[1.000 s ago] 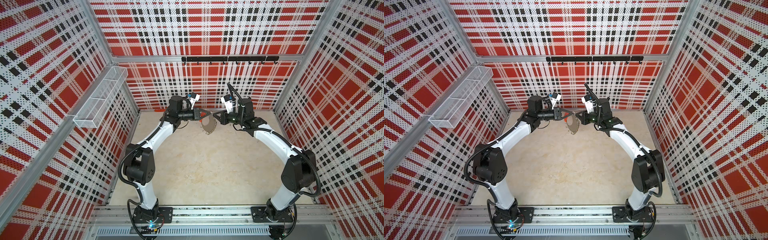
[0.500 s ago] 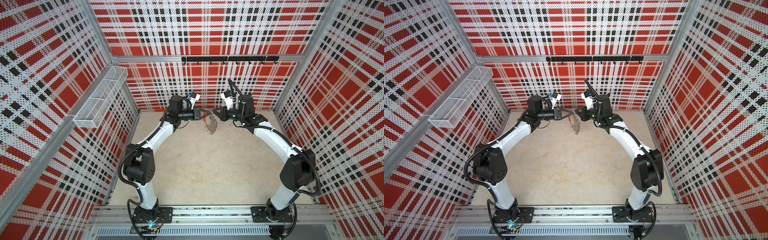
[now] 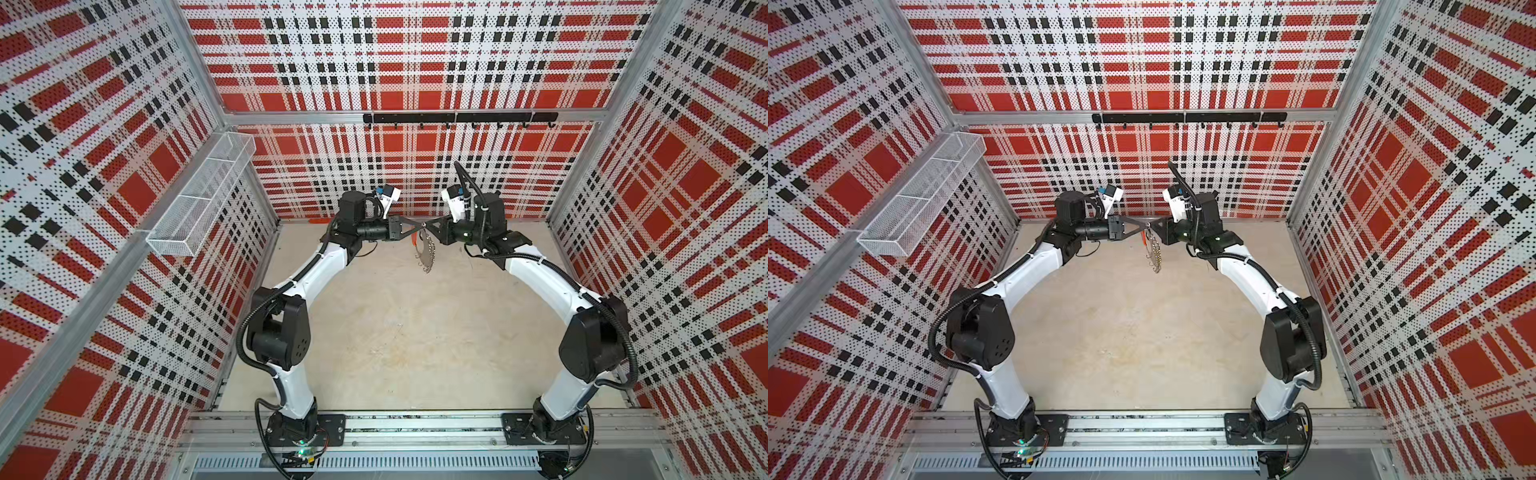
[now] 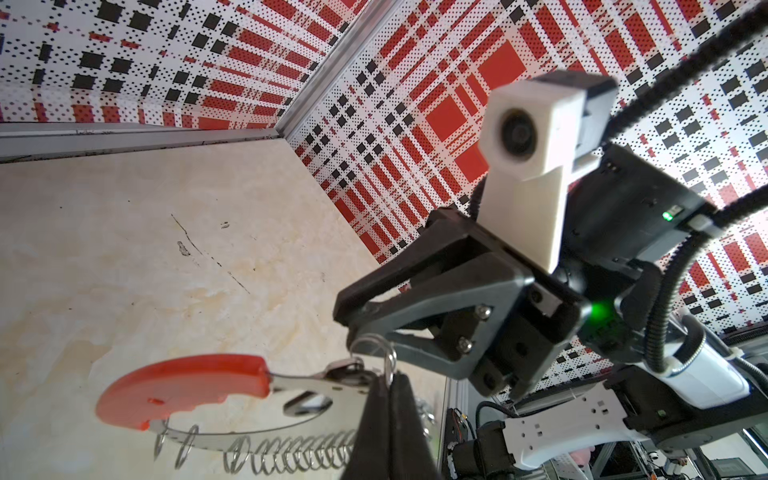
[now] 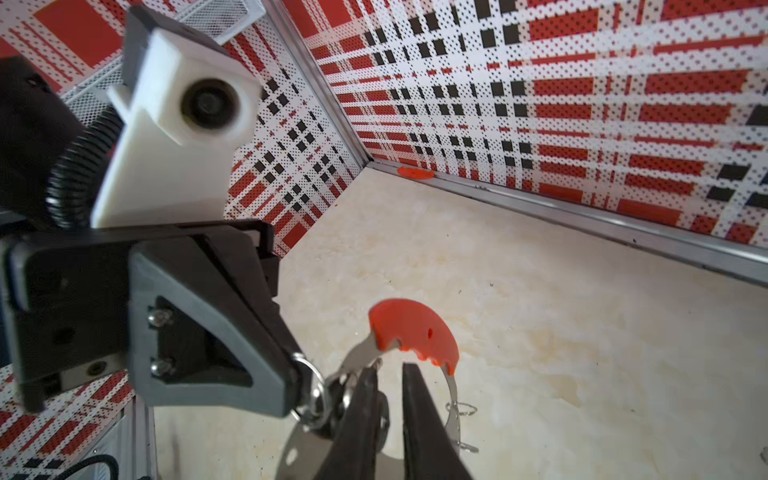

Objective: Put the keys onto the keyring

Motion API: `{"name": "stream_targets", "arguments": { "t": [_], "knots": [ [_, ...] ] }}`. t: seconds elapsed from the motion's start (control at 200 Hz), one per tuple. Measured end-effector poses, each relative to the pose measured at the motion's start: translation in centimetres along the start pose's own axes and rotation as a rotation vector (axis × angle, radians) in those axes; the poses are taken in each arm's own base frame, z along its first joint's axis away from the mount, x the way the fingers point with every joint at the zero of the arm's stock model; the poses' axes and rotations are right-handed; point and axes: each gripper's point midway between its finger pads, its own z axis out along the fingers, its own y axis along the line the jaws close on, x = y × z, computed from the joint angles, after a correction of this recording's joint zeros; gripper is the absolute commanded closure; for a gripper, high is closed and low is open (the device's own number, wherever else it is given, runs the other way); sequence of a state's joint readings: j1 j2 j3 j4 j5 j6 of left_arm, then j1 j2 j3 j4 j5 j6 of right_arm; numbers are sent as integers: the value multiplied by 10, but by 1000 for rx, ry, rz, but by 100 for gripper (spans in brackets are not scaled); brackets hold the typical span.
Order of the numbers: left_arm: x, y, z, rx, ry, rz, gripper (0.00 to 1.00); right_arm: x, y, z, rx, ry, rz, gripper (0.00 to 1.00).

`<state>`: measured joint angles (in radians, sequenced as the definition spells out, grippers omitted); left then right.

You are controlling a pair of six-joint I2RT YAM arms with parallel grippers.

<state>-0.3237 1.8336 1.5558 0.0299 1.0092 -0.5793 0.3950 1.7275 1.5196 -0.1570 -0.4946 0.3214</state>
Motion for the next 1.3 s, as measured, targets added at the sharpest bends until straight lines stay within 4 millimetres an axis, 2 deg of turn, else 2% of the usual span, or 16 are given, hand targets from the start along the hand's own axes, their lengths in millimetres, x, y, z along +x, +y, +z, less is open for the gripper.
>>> {"name": "stream_targets", "arguments": {
  "t": [0.11, 0.225, 0.491, 0.772, 1.127, 1.303],
  "knots": [
    [0, 0, 0, 0, 0, 0, 100, 7, -11, -2, 28, 11, 23, 82],
    [0, 0, 0, 2, -2, 3, 100, 8, -10, -3, 15, 14, 27, 81],
    [0, -4, 2, 13, 1, 0, 100, 14, 19, 2, -76, 43, 10, 81],
    [-2, -7, 2, 21, -10, 17, 100, 3, 22, 7, -93, 32, 10, 81],
    [12, -1, 3, 26, 15, -9, 100, -14, 21, 10, -85, 3, -2, 81],
    [18, 2, 7, 20, 22, -26, 100, -15, 29, 10, -114, 1, -9, 81]
  ]
}}
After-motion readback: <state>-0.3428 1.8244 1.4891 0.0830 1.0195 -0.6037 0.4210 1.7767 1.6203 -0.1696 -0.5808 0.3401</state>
